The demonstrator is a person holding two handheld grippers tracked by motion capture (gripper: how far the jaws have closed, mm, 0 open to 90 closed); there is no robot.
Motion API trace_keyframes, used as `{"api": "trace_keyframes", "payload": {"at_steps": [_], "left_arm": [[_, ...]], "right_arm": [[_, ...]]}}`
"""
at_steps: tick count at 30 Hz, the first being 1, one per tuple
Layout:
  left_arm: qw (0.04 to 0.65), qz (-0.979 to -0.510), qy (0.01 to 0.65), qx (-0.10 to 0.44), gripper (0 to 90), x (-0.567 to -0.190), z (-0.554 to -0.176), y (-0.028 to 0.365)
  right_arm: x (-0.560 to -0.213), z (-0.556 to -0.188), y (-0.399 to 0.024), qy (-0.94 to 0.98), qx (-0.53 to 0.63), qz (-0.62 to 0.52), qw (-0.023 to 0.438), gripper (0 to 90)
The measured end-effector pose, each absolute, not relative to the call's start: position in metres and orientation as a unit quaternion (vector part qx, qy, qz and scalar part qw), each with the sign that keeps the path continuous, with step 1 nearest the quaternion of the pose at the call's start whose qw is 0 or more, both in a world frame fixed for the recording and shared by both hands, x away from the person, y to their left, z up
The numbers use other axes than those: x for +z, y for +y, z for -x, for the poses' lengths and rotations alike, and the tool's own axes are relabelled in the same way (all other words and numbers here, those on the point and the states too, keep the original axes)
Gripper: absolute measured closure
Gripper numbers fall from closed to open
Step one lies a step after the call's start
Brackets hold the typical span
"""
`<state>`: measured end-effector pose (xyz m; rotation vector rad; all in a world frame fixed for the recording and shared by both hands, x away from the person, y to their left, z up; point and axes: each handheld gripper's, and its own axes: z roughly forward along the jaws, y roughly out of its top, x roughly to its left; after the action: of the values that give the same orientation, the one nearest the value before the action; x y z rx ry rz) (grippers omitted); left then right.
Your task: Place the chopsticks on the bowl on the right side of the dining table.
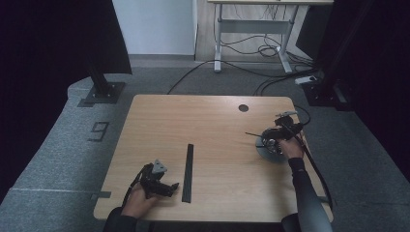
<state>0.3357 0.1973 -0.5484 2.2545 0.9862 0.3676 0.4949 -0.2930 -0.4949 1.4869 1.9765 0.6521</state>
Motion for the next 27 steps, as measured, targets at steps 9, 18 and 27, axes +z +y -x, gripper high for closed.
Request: {"api": "trace_keyframes", "payload": {"at_steps": [9,18,27], "left_arm": [[0.321,-0.858,0.375,0.14,0.0,-0.548,-0.336,0.197],[0.322,-0.858,0.376,0.14,0.0,-0.549,-0.336,0.197],[0.321,-0.858,0.375,0.141,0.0,-0.549,-0.336,0.197]], "right_arm": [[-0.501,-0.487,-0.29,0.758,0.236,-0.539,0.279,0.0],[-0.48,-0.46,-0.303,0.754,0.253,-0.536,0.285,0.0],[-0.486,-0.421,-0.328,0.73,0.277,-0.557,0.285,0.0]]}}
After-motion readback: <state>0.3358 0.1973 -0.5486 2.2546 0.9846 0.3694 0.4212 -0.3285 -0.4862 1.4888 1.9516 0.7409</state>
